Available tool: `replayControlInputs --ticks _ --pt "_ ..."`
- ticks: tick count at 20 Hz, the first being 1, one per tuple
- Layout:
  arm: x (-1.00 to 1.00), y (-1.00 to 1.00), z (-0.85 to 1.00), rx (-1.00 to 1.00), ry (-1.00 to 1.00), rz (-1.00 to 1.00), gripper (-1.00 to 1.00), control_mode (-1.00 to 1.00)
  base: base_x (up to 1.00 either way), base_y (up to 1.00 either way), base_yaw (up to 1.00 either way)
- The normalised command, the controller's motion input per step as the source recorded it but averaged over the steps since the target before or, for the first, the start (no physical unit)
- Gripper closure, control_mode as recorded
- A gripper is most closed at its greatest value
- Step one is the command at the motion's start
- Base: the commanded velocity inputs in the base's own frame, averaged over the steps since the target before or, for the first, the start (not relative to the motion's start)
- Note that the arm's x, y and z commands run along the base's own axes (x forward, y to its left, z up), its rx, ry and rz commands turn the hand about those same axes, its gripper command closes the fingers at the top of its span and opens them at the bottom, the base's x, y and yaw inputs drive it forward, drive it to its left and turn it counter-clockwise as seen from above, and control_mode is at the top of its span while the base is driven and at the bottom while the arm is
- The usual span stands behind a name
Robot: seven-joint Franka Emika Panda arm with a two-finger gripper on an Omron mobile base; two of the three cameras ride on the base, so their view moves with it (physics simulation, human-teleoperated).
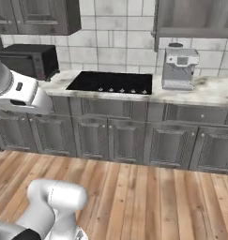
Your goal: Get the candle and the beer from the cabinet and move them to the dining counter.
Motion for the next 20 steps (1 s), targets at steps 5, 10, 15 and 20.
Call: replayControlInputs --ticks 5,10,15,20 --pt "0.0 0.0 0.0 0.0 0.0 0.0 -1.0 1.0 0.98 -0.9 -0.02" --pt "0.0 0.0 0.0 0.0 0.0 0.0 -1.0 1.0 0.71 -1.0 0.0" --pt "0.0 0.0 0.0 0.0 0.0 0.0 -1.0 1.0 0.59 -0.95 0.0" --pt "0.0 0.0 0.0 0.0 0.0 0.0 -1.0 1.0 0.52 -0.78 0.0"
